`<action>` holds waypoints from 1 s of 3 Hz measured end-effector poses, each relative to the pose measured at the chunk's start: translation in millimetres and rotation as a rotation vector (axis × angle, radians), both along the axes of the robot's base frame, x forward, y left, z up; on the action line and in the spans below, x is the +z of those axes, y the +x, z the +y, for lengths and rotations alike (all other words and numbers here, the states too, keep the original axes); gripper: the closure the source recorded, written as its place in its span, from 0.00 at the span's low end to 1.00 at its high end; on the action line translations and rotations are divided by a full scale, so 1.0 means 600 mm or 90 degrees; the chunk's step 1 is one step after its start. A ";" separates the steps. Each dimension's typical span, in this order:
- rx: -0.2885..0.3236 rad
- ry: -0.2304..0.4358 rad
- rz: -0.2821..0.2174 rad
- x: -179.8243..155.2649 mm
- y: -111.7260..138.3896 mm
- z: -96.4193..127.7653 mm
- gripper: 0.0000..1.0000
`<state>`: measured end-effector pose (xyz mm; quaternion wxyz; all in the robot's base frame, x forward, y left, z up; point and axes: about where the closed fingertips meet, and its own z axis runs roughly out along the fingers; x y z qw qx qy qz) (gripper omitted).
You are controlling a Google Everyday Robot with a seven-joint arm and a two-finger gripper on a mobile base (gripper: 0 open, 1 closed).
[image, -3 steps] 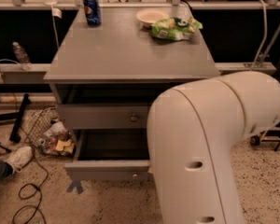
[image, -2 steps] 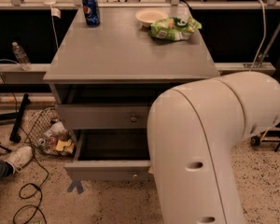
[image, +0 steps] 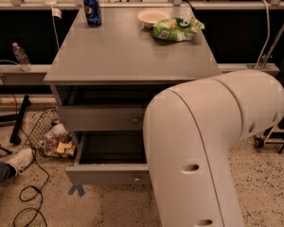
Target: Open middle drawer
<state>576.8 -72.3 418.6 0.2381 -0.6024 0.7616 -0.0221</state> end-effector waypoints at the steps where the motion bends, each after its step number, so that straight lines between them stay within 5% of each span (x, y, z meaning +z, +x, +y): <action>1: -0.015 0.000 -0.002 0.002 -0.015 -0.003 1.00; 3: -0.034 -0.001 -0.004 0.004 -0.035 -0.004 1.00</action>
Offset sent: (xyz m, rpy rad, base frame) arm -0.4968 0.0111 0.0310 -0.0507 -0.1565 -0.9971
